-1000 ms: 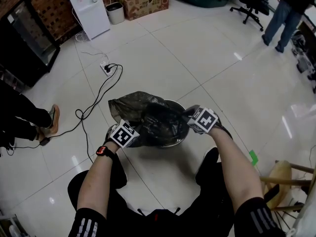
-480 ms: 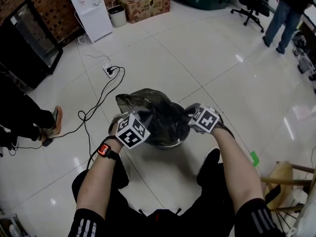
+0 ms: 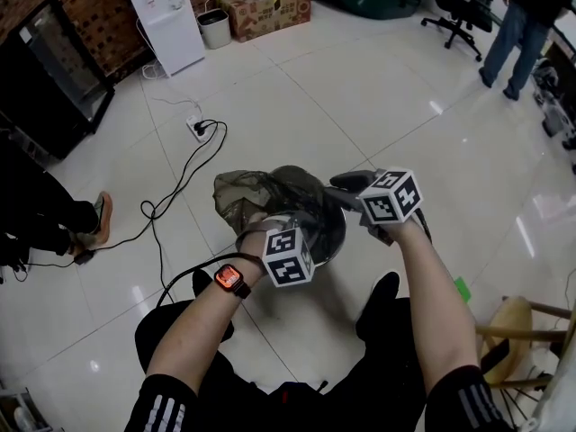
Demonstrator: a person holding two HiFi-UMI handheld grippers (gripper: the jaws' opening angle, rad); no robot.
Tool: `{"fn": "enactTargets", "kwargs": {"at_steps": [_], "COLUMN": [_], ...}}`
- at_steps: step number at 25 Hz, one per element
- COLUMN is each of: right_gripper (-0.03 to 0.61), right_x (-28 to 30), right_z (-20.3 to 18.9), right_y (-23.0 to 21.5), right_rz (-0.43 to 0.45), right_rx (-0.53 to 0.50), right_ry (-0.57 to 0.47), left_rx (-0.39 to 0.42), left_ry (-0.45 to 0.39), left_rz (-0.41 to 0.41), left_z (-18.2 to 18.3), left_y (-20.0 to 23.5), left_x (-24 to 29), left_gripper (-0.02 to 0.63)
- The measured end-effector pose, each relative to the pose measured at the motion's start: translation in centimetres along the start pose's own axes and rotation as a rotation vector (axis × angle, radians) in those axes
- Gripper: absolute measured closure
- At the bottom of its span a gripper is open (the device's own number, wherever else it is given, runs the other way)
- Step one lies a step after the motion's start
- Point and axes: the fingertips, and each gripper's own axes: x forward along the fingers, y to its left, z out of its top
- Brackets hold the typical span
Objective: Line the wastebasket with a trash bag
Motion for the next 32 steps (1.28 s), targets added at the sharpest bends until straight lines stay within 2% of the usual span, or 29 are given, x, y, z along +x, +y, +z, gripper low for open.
{"fn": "enactTargets", "kwargs": {"at_steps": [4, 8, 12, 14, 16, 17, 20, 26, 29, 32], "right_gripper": [0.439, 0.363, 0.364, 0.399, 0.548, 0.572, 0.572, 0.572, 0.572, 0.572], "right_x": [0.3, 2.0, 3.3, 3.6, 3.4, 3.2, 2.4, 0.8, 0.0, -0.7], "right_z": [0.4, -0.9, -3.0, -3.6, -3.8, -3.9, -3.8, -3.3, -3.1, -3.0], "right_y": [1.6, 3.2, 2.6, 2.0, 1.3, 1.0, 0.0, -1.6, -2.0, -2.3], "right_rz": [0.039, 0.069, 0.022, 0.000, -0.018, -0.024, -0.050, -0.101, -0.111, -0.121], "right_rx": [-0.008, -0.052, -0.104, -0.110, -0.107, -0.103, -0.091, -0.063, -0.063, -0.055], "right_ry": [0.013, 0.098, 0.195, 0.214, 0.218, 0.217, 0.207, 0.167, 0.161, 0.149], "left_rx": [0.068, 0.110, 0.143, 0.163, 0.173, 0.174, 0.165, 0.113, 0.067, 0.015], "left_ry": [0.026, 0.046, 0.052, 0.054, 0.059, 0.060, 0.051, -0.018, -0.008, 0.031], "left_rz": [-0.046, -0.081, -0.094, -0.100, -0.102, -0.101, -0.088, -0.049, -0.015, -0.016], "left_z": [1.0, 1.6, 2.1, 2.2, 2.2, 2.1, 1.8, 2.0, 0.6, -1.8], "left_y": [-2.2, -3.9, -5.1, -5.6, -5.7, -5.6, -4.9, -2.4, -0.6, 0.3], "left_x": [2.5, 4.3, 5.1, 5.1, 4.9, 4.7, 3.5, -1.8, -3.9, -4.9], "left_gripper": [0.574, 0.561, 0.560, 0.557, 0.543, 0.537, 0.511, 0.479, 0.467, 0.431]}}
